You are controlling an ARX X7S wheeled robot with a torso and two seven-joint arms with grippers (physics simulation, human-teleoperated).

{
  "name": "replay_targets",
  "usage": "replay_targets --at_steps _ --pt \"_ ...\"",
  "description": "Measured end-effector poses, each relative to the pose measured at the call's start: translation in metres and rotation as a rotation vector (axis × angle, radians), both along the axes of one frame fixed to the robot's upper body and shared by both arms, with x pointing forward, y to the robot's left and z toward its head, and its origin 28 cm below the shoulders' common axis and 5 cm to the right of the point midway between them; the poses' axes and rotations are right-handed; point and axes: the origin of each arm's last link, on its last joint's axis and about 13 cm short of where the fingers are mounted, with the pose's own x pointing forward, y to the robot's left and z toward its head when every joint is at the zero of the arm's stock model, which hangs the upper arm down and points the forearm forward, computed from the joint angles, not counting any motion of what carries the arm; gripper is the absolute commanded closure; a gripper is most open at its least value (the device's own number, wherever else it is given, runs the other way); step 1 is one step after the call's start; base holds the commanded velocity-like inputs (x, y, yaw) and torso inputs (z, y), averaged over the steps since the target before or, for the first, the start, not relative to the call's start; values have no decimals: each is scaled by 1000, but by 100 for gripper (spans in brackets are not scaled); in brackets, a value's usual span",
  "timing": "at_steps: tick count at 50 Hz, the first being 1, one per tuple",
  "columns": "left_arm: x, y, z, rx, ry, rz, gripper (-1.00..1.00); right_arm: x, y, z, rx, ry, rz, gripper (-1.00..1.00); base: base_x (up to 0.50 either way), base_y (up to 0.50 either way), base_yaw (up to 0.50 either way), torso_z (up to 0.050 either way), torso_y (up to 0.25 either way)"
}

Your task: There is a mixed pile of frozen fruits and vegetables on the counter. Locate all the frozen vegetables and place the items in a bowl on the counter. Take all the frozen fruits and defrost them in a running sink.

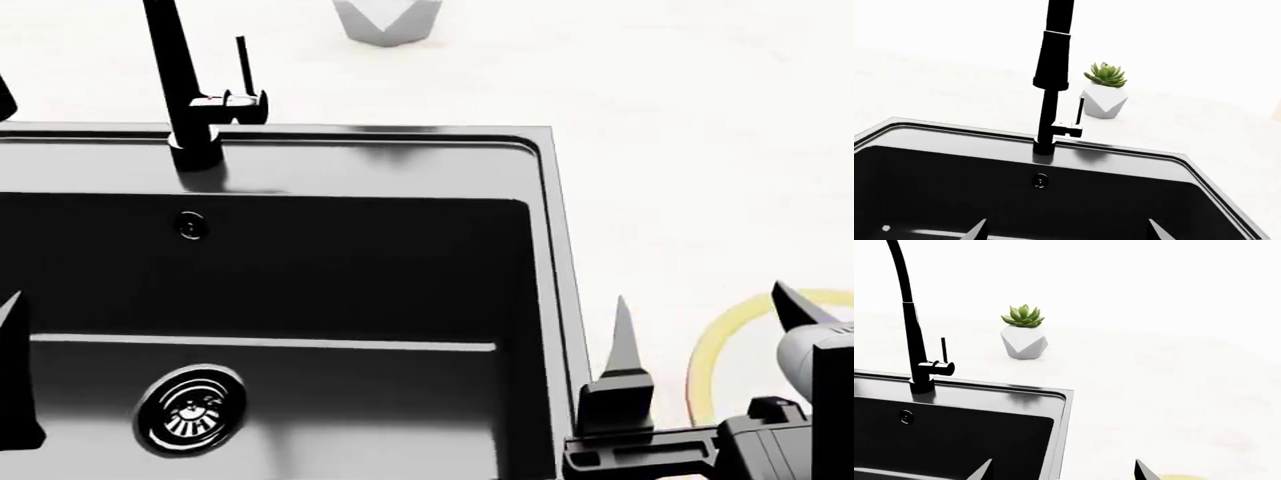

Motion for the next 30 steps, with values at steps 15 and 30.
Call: replay_targets --at_steps 15,30 --pt "0 0 0 13 -3 2 -100 -1 0 -5 13 4 5 -100 0 500 0 0 0" --pt "-1 1 0 23 -4 2 -100 -2 1 -8 10 4 10 -100 0 500 0 0 0"
